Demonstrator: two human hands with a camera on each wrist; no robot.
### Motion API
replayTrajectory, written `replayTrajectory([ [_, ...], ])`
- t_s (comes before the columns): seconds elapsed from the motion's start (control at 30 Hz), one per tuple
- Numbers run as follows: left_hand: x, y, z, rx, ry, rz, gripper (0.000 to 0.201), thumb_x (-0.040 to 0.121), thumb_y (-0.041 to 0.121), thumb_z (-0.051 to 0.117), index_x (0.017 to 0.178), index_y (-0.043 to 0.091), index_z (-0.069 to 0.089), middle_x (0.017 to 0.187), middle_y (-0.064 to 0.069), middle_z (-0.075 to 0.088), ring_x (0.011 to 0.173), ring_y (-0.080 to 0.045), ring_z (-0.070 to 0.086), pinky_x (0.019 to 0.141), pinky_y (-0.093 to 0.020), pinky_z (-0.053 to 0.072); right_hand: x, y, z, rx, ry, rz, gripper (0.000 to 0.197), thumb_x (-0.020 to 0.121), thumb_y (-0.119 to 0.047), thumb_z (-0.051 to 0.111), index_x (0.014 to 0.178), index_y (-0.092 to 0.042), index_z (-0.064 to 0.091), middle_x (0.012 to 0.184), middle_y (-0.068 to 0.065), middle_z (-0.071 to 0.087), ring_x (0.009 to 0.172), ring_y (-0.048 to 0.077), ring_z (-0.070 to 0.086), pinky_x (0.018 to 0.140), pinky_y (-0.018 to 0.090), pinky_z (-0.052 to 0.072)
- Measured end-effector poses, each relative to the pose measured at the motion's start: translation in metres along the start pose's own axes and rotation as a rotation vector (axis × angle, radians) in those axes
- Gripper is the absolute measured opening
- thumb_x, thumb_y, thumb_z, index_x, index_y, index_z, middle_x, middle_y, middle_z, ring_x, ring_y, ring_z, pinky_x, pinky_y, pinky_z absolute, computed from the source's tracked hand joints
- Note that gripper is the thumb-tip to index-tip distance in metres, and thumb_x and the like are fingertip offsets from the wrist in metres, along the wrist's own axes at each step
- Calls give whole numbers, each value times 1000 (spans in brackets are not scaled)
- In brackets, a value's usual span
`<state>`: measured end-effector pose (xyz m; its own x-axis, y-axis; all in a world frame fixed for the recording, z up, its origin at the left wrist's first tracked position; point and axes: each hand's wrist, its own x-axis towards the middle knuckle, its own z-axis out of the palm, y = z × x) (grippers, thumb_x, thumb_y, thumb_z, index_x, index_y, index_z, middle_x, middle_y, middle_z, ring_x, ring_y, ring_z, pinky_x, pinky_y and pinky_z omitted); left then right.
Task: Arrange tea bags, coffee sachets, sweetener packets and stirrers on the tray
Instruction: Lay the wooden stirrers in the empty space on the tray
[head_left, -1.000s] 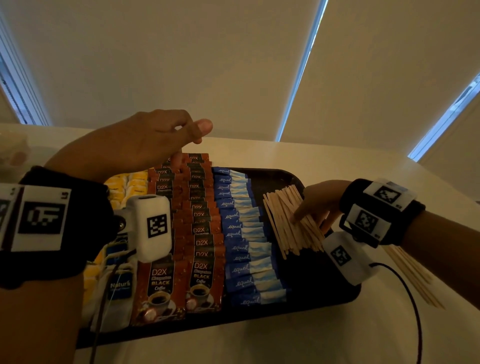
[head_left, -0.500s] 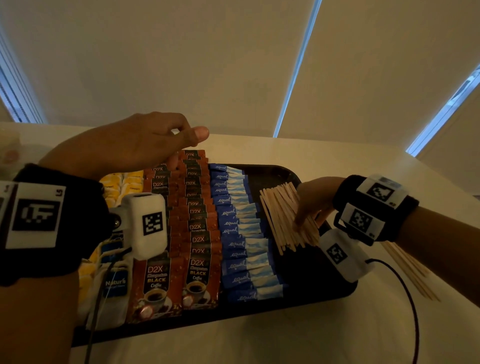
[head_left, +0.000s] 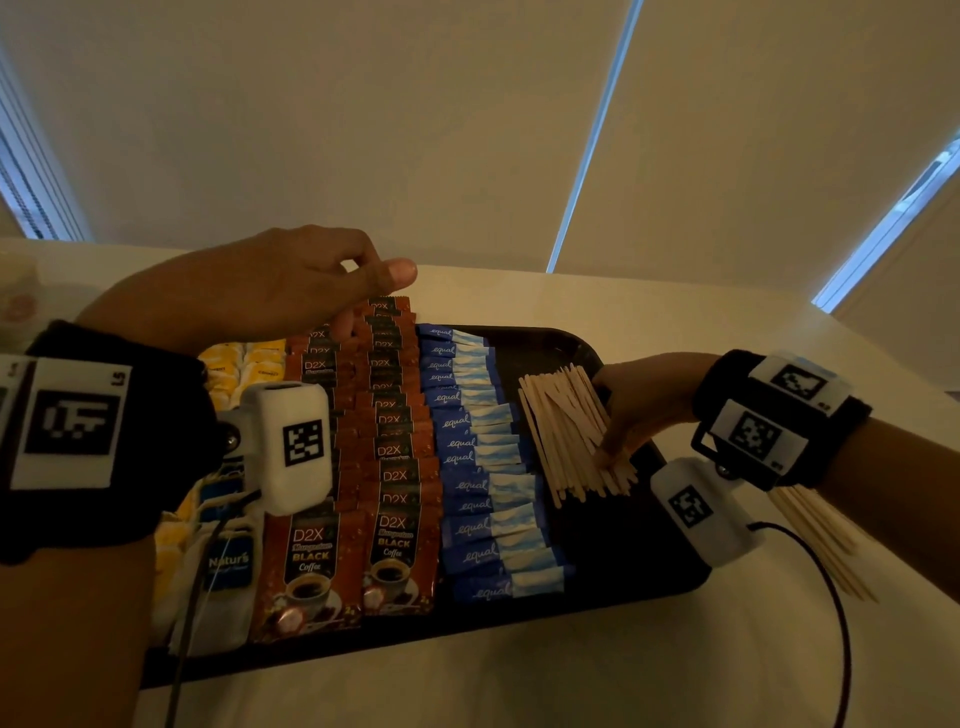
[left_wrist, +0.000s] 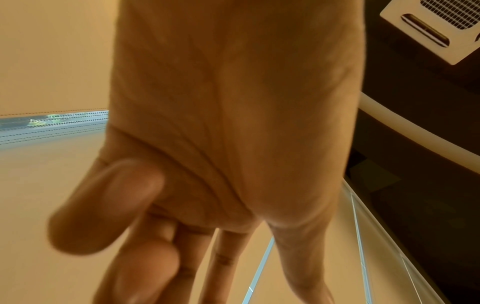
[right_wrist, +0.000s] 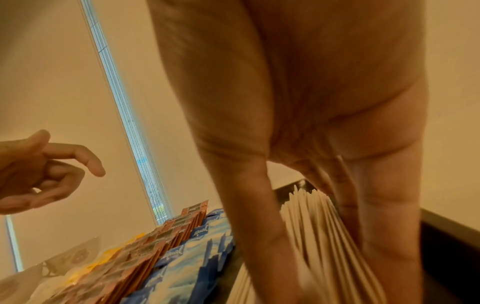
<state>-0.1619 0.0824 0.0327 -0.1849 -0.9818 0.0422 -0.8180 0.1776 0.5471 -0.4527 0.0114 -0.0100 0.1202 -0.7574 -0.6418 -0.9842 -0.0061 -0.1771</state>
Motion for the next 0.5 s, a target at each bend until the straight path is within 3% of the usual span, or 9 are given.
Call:
replayTrajectory([
  [0.1, 0, 0, 0, 0, -2, 2, 76, 51, 87, 23, 94, 32, 53, 63, 17, 66, 48, 5, 56, 54, -26, 36, -1, 1, 2, 112, -9, 2, 69, 67, -14, 82, 127, -12, 49, 116, 6, 62, 109, 24, 59, 86, 35, 55],
  [0.23, -2, 0, 0, -13, -3, 16, 73, 52, 87, 25, 92, 32, 54, 64, 17, 67, 48, 6, 56, 52, -24, 36, 1, -1, 5, 117, 75, -1, 95, 68, -22, 81, 144, -19, 24, 134, 7, 46, 122, 27, 47, 87, 35, 53],
  [0.5, -1, -1, 0, -5, -14, 3, 74, 52, 87, 25, 91, 32, 53, 63, 16, 67, 49, 6, 56, 54, -26, 36, 5, -3, 10, 11, 123, 19, 85, 77, -28, 75, 145, -21, 23, 140, 10, 39, 119, 28, 48, 88, 36, 53],
])
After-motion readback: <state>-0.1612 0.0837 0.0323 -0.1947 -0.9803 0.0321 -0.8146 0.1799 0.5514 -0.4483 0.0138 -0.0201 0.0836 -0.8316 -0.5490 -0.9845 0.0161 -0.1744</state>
